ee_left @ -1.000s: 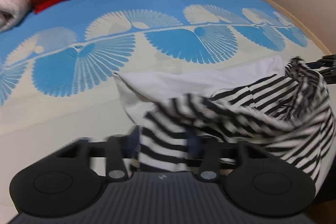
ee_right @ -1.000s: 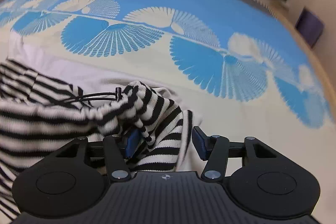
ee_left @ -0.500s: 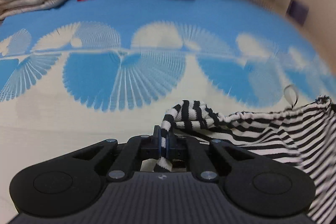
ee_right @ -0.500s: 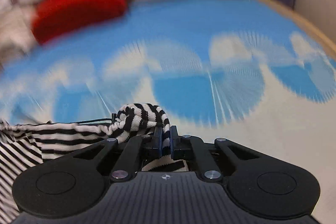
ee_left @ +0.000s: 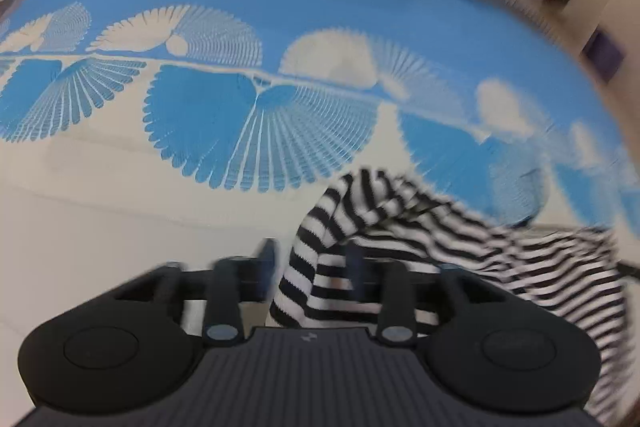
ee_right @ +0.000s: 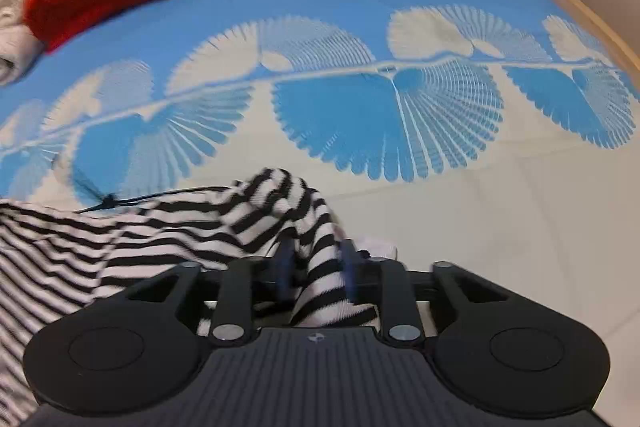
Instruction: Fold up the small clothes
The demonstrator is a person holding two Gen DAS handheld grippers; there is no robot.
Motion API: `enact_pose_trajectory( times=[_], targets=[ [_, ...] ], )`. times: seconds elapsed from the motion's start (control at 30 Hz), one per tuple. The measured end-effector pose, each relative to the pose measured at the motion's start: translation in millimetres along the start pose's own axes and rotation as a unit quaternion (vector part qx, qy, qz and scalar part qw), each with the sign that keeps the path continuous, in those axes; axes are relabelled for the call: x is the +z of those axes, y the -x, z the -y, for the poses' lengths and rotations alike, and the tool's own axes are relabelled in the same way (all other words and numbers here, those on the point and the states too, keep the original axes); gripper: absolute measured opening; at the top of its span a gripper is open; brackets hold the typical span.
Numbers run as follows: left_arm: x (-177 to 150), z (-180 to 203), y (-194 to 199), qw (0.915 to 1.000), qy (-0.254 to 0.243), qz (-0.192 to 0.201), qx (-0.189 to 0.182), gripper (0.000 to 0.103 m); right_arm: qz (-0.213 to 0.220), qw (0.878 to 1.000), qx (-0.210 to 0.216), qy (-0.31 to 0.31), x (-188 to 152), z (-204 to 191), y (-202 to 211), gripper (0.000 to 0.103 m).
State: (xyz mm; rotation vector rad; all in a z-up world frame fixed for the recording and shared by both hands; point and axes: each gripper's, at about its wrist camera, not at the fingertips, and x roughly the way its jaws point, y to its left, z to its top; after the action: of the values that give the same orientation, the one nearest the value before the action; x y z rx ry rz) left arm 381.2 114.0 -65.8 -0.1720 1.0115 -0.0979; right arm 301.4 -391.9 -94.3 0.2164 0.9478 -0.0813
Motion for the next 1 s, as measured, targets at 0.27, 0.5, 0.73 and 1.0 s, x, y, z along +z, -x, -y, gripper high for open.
enact_pose_trajectory(
  times=[0.27,0.5,0.73,1.0],
  targets=[
    [-51,-36,14,0.9900,-0.027,-0.120,-0.068,0.057,-0.049,0.997,0.040,0.037,-40,39,40,0.052],
    [-97,-50,9,0.9815,-0.054,-0.172,-0.066,0.057,-0.146,0.983,0.094,0.064,-88,55,51,0.060],
    [-110,-37,5,0.9751,-0.078,-0.190,-0.083,0.029,-0.160,0.981,0.085,0.065,-98,44,47,0.044],
    [-84,-20,96,0.9851,-0.124,-0.100,-0.064,0.002,-0.043,0.989,0.143,-0.024,-70,71,125,0.010]
  ],
)
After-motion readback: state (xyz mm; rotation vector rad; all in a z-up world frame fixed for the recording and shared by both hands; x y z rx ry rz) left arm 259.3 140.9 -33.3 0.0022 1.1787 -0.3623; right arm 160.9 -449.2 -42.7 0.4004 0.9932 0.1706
